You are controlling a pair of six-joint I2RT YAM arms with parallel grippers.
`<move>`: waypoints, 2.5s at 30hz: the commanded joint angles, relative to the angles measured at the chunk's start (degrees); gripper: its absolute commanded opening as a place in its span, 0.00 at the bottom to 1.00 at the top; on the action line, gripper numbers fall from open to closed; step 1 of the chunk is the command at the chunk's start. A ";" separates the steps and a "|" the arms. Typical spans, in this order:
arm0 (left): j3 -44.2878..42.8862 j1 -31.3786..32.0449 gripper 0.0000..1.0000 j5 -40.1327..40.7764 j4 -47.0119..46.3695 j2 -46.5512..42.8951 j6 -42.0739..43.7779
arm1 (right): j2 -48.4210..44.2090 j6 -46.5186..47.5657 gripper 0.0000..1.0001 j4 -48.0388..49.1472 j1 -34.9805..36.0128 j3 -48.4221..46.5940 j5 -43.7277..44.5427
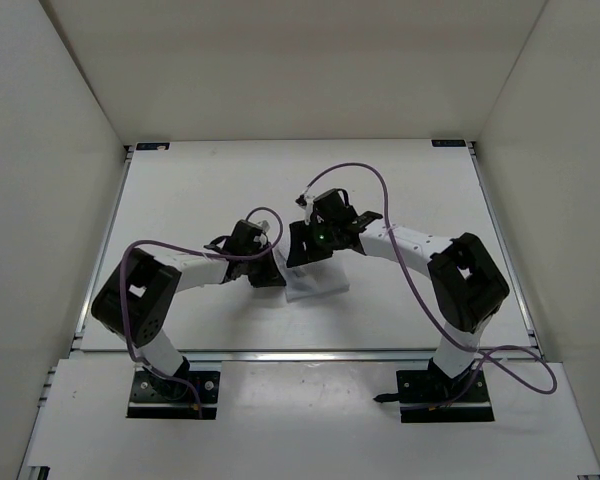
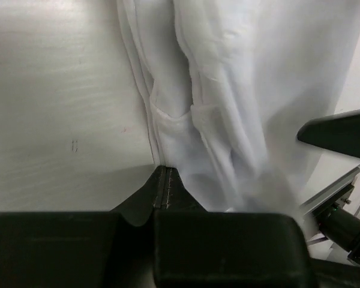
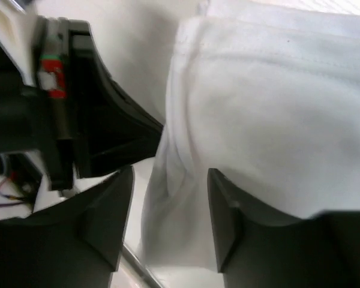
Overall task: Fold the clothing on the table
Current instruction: Fold the skirt
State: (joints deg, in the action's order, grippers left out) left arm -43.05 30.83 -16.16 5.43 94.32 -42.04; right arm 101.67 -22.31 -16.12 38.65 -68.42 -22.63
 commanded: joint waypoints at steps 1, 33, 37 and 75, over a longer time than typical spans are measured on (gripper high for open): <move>2.00 -0.77 0.00 -0.88 4.76 -2.64 0.82 | -2.16 -3.08 0.63 7.04 -0.16 -0.85 -6.97; 5.78 8.01 0.00 5.00 -2.62 -17.42 0.29 | 4.42 -5.37 0.00 14.18 -1.12 9.09 -4.35; 5.08 7.41 0.00 7.62 -0.08 -14.00 1.60 | 2.32 -6.18 0.00 17.00 -2.18 9.27 -4.36; -1.78 -13.07 0.98 17.75 28.58 -35.08 24.46 | -39.08 10.61 0.99 -7.26 -29.33 27.28 12.36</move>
State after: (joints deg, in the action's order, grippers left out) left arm -45.63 18.24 0.05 32.51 61.87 -17.41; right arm 66.63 -13.80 -27.24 10.72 -42.65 -8.95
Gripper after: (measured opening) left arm 0.987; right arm 0.992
